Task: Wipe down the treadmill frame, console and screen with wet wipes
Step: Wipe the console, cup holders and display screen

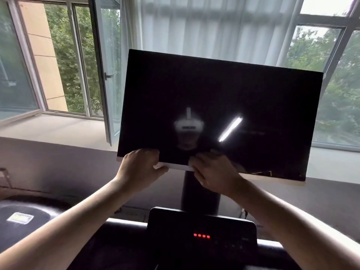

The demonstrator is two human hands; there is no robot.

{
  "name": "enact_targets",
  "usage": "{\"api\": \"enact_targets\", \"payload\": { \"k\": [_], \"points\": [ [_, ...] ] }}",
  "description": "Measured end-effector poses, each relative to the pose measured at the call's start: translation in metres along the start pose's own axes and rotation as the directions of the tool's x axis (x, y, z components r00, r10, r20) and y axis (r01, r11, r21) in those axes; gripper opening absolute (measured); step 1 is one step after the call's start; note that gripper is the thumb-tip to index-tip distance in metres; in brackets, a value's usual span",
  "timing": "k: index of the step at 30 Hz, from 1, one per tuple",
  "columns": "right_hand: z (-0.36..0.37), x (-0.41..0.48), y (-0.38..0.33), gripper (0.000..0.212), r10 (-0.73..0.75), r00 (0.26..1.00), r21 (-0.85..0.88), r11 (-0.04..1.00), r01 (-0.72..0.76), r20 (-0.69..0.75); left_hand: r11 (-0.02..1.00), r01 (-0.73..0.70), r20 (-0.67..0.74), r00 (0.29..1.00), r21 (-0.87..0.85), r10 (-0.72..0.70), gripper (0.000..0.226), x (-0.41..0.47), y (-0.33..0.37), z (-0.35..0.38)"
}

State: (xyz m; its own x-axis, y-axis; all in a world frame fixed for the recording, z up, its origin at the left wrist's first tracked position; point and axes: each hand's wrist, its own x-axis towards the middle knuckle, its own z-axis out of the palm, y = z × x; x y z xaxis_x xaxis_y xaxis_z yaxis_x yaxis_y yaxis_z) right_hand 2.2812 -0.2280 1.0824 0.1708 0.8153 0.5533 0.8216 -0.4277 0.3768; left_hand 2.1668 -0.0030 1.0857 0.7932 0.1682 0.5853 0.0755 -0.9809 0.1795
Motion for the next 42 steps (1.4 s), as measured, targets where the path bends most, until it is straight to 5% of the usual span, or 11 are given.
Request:
{"api": "enact_targets", "payload": {
  "k": [7, 12, 15, 19, 21, 27, 34, 39, 42],
  "points": [
    [-0.022, 0.027, 0.041, 0.009, 0.361, 0.903, 0.066, 0.932, -0.356, -0.234, 0.999, -0.014, 0.059, 0.998, 0.040, 0.012, 0.040, 0.004, 0.025, 0.005],
    [-0.002, -0.012, 0.011, 0.006, 0.016, 1.000, 0.079, 0.997, -0.015, -0.016, 1.000, 0.010, 0.077, 0.997, 0.018, -0.011, 0.043, 0.005, 0.024, 0.005],
    [-0.016, -0.021, 0.041, 0.010, -0.011, 1.000, -0.020, 1.000, 0.011, 0.000, 0.999, 0.005, 0.103, 0.995, 0.035, -0.009, 0.044, 0.007, 0.025, 0.005],
    [-0.039, 0.012, 0.068, 0.008, 0.301, 0.923, -0.103, 0.938, -0.332, -0.238, 0.999, 0.020, 0.105, 0.994, 0.050, -0.025, 0.044, 0.007, 0.026, 0.006],
    [-0.036, 0.024, 0.056, 0.004, 0.369, 0.892, -0.033, 0.920, -0.390, -0.261, 0.998, 0.030, 0.106, 0.994, 0.052, -0.035, 0.043, 0.007, 0.028, 0.005],
    [-0.018, -0.025, 0.034, 0.005, -0.024, 1.000, -0.021, 1.000, 0.024, -0.019, 0.996, 0.040, 0.133, 0.990, 0.074, -0.050, 0.043, 0.006, 0.033, 0.000],
    [-0.042, 0.023, 0.078, 0.011, 0.452, 0.871, 0.057, 0.891, -0.450, -0.194, 0.991, 0.088, 0.180, 0.978, 0.099, -0.105, 0.042, 0.008, 0.040, -0.005],
    [-0.020, -0.005, 0.029, 0.011, 0.131, 0.991, 0.093, 0.987, -0.132, 0.014, 0.988, 0.106, 0.197, 0.972, 0.109, -0.126, 0.040, 0.008, 0.043, -0.007],
    [-0.032, -0.014, 0.058, 0.010, 0.137, 0.991, 0.080, 0.988, -0.135, -0.012, 0.988, 0.100, 0.205, 0.971, 0.115, -0.122, 0.039, 0.007, 0.042, -0.007]
  ]
}}
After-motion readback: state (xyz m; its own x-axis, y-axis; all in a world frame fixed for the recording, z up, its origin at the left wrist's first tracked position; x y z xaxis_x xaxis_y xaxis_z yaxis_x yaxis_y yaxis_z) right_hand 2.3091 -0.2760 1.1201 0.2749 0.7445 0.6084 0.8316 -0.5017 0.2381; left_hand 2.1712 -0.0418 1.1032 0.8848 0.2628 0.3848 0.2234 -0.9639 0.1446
